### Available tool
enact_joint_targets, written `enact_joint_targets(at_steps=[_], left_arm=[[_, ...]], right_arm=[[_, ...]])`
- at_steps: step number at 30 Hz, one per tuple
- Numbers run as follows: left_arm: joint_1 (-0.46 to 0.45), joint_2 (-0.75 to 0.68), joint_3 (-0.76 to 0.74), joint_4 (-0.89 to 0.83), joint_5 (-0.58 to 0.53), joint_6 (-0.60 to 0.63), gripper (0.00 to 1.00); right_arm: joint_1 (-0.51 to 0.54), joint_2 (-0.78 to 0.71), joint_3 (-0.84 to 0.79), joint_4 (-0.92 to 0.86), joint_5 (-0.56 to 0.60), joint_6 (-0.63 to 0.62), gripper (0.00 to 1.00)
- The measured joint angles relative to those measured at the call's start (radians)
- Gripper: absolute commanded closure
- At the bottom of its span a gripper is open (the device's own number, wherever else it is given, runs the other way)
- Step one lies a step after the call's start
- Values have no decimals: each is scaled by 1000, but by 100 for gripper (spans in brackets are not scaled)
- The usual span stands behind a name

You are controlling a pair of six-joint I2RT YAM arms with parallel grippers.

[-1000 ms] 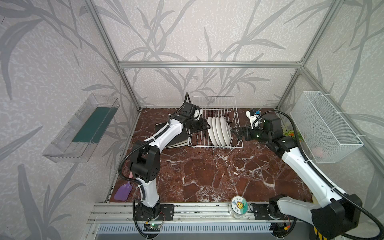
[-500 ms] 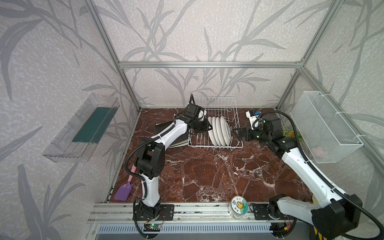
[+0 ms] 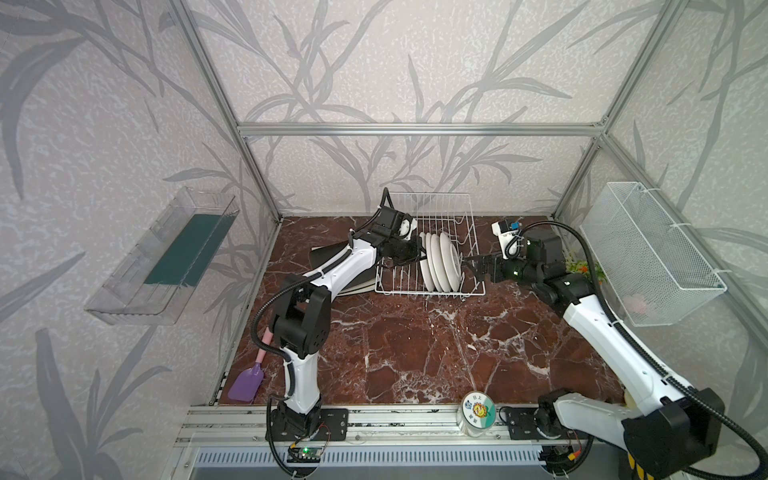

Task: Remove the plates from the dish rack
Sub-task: 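Move the left gripper back into the rack to the patterned round plate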

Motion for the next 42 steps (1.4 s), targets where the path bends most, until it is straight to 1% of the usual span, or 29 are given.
enact_joint_targets(at_steps=[2, 7, 26, 42], left_arm=[[-2, 0, 0, 6, 5, -10, 94], [-2, 0, -8, 23, 18, -32, 100], [-6, -5, -1, 7, 22, -43, 100], [-5, -80, 36, -30, 8, -44, 100]], right_arm=[[0, 0, 0, 0, 0, 0, 1], [0, 0, 0, 0, 0, 0, 1], [0, 0, 0, 4, 13, 6, 1], [0, 0, 0, 4, 14, 21, 1]])
